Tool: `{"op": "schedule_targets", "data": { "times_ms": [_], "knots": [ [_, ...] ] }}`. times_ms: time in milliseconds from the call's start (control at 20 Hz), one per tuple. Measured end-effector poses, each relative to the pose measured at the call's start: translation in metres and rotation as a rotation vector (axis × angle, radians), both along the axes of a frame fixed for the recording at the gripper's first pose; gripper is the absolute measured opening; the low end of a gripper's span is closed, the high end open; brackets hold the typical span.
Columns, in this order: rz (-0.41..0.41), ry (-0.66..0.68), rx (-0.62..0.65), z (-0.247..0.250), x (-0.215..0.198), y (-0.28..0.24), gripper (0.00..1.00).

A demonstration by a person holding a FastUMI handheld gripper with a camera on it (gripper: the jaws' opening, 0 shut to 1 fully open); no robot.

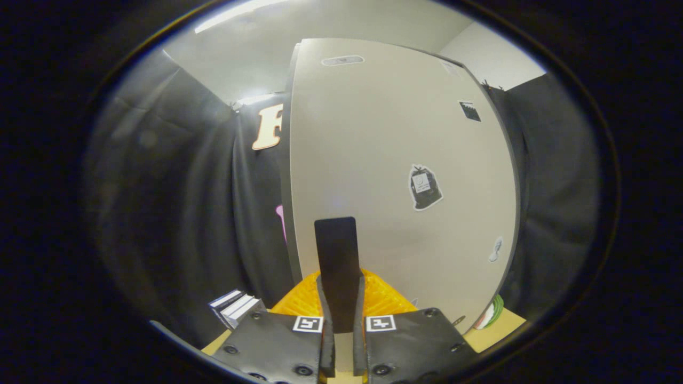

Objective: Open the shoe cabinet door, grab the shoes and put them into the shoe cabinet, then close the shoe cabinet door.

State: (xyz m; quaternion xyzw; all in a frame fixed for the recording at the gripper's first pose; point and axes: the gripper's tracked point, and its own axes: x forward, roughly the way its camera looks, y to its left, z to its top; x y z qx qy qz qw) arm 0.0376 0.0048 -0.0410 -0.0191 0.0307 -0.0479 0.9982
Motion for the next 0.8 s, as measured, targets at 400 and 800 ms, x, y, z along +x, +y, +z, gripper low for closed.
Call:
{"op": "schedule_targets", "data": {
  "times_ms": [400,800],
  "knots": [
    [0.048,0.005,-0.001,0.007,-0.033,-0.007,0.15],
    [0.182,0.032,-0.003,0.016,-0.071,-0.027,0.15]
  ]
}}
